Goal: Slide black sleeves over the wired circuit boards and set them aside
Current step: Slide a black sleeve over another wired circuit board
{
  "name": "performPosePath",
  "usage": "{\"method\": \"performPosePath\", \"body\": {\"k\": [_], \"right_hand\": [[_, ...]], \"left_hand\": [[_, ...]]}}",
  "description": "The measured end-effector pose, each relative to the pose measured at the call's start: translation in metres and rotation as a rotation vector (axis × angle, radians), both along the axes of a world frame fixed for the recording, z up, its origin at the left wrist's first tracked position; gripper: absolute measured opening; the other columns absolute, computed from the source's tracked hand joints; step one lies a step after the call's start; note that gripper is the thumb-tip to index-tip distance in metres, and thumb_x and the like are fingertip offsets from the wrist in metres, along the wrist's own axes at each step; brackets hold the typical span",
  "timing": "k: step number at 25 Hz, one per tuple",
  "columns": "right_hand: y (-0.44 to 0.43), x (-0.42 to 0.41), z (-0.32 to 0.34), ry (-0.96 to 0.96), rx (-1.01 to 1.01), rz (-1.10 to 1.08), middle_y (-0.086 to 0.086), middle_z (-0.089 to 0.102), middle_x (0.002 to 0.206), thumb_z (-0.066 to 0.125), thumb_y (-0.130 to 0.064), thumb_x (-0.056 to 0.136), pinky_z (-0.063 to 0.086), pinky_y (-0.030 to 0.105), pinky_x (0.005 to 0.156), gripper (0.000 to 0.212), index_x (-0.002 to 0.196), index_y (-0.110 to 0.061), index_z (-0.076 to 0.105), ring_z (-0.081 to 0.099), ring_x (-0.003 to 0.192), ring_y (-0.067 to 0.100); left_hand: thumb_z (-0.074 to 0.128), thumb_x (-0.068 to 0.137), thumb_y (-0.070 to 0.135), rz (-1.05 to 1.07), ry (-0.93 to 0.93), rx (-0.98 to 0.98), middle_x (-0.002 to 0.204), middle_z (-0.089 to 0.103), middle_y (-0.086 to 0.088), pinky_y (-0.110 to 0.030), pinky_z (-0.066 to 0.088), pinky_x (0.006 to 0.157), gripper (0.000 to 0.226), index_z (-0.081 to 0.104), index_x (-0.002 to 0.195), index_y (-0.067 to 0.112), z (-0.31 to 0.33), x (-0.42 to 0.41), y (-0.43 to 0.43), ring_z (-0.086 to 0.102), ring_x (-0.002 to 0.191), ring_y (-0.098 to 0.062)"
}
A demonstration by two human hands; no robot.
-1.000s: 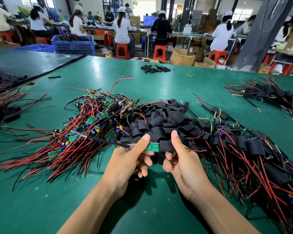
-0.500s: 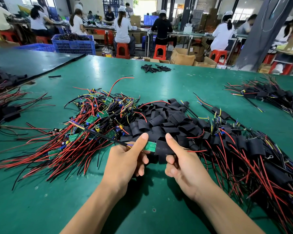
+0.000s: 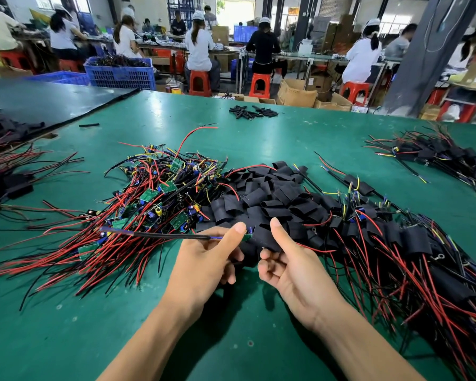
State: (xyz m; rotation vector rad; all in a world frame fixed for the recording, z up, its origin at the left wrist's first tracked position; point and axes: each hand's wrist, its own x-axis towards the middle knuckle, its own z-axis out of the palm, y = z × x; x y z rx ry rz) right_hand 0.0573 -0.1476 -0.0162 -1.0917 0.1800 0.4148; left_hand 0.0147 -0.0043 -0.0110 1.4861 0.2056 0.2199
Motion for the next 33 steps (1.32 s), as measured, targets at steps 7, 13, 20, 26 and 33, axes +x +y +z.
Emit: {"method": "performPosePath", "body": {"k": [7, 13, 20, 26, 33], "right_hand": [[-0.001, 0.002, 0.001, -0.098, 0.103, 0.090, 0.006, 0.065, 0.075, 0.074, -0.038, 0.070, 0.054, 0.026, 0.065, 0.052, 0.110, -0.006, 0.067, 0.063, 0.061, 0.015], [-0.005, 0.005, -0.001, -0.195, 0.152, 0.109, 0.005, 0.069, 0.078, 0.075, -0.028, 0.070, 0.055, 0.023, 0.065, 0.034, 0.099, -0.011, 0.070, 0.064, 0.064, 0.015], [-0.010, 0.009, -0.004, -0.335, 0.151, 0.113, 0.009, 0.067, 0.079, 0.078, -0.018, 0.076, 0.054, 0.026, 0.063, 0.023, 0.099, -0.016, 0.074, 0.060, 0.059, 0.019], [-0.009, 0.006, -0.002, -0.393, 0.105, 0.092, 0.006, 0.071, 0.073, 0.089, -0.026, 0.066, 0.056, 0.027, 0.063, 0.019, 0.079, -0.024, 0.076, 0.067, 0.059, 0.021], [-0.005, 0.002, -0.004, -0.385, 0.094, 0.062, 0.007, 0.066, 0.068, 0.084, -0.028, 0.068, 0.053, 0.027, 0.060, 0.013, 0.069, -0.024, 0.072, 0.062, 0.052, 0.020]], "left_hand": [[0.078, 0.071, 0.033, -0.105, 0.050, -0.232, 0.081, 0.072, -0.007, -0.020, 0.040, 0.044, 0.018, 0.076, 0.084, 0.020, -0.001, 0.001, 0.010, 0.054, 0.047, -0.016], [0.078, 0.073, 0.024, -0.113, 0.076, -0.325, 0.088, 0.073, -0.009, -0.021, 0.043, 0.046, 0.030, 0.073, 0.101, 0.015, -0.002, 0.002, 0.012, 0.056, 0.051, -0.016], [0.079, 0.072, 0.022, -0.119, 0.077, -0.344, 0.091, 0.074, -0.013, -0.022, 0.044, 0.048, 0.037, 0.073, 0.108, 0.013, -0.003, 0.004, 0.012, 0.055, 0.052, -0.016], [0.077, 0.076, 0.020, -0.124, 0.095, -0.322, 0.089, 0.074, -0.016, -0.022, 0.044, 0.047, 0.027, 0.075, 0.102, 0.012, -0.003, 0.003, 0.012, 0.052, 0.047, -0.016], [0.080, 0.070, 0.023, -0.094, 0.063, -0.264, 0.083, 0.073, -0.014, -0.023, 0.043, 0.046, 0.033, 0.073, 0.099, 0.008, -0.003, 0.002, 0.011, 0.054, 0.047, -0.018]]}}
